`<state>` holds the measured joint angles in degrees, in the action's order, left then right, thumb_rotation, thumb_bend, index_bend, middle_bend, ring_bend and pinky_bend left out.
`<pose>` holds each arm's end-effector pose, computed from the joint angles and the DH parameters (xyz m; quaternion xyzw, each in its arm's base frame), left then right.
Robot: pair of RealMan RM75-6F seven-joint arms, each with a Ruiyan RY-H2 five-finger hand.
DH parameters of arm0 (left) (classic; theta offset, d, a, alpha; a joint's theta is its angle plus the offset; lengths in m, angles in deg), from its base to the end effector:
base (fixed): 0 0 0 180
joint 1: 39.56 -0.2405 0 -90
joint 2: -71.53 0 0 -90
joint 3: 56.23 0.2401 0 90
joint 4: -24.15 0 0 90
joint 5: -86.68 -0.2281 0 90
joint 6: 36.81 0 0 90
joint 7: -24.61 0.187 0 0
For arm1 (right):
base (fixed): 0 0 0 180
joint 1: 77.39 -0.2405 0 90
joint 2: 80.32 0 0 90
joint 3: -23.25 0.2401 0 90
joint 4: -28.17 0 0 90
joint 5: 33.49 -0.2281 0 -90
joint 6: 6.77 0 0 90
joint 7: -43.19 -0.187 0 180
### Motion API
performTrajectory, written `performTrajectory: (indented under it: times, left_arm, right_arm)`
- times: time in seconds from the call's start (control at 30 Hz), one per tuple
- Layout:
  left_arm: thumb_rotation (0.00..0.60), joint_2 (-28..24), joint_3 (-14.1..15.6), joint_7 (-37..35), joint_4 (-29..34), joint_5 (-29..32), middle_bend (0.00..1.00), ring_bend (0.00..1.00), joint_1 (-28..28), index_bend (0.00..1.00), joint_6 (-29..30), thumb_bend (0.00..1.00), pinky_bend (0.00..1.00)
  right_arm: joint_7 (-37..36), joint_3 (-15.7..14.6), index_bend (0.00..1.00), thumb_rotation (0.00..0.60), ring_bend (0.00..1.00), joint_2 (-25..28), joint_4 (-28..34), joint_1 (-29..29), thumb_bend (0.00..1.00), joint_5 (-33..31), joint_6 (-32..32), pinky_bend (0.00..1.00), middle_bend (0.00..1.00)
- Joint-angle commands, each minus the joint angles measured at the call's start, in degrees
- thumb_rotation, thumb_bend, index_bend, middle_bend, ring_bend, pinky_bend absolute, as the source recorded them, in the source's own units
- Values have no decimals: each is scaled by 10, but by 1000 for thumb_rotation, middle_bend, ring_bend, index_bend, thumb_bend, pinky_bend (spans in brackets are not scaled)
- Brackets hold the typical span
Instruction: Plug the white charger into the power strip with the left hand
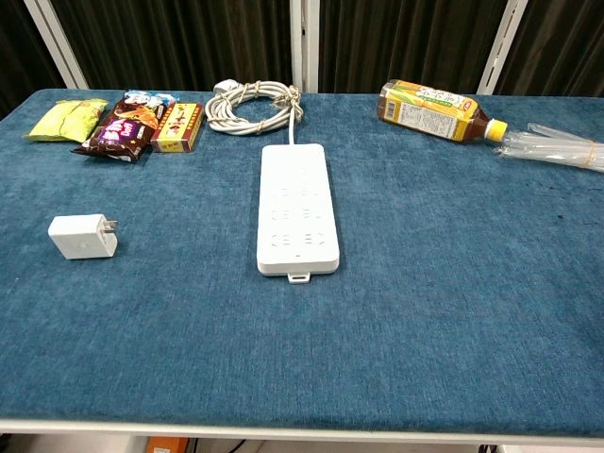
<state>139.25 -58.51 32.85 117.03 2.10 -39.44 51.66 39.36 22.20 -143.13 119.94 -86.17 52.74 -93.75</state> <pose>-0.3130 0.1959 0.1246 -0.5759 -0.3832 -0.3501 0.6316 -0.2967 -0.2299 0.1376 0.6076 -0.3855 0.4081 0.5618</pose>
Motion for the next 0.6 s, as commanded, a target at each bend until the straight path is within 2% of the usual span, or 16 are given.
performTrajectory:
  times: [0.03, 0.37, 0.6]
  left_arm:
    - [600, 1, 2, -4, -2, 0, 53, 0, -1, 109, -1, 63, 0]
    - [600, -4, 2, -12, 0, -11, 52, 0, 12, 108, -15, 63, 0]
    - [600, 15, -16, -26, -27, -10, 52, 0, 88, 108, -116, 63, 0]
  right_arm:
    - [6, 6, 0, 600, 0, 1, 5, -4, 123, 0, 11, 0, 12]
    - [10, 21, 0, 600, 0, 8, 14, -1, 124, 7, 9, 0, 13]
    - [9, 34, 0, 600, 0, 20, 20, 1, 123, 21, -6, 0, 12]
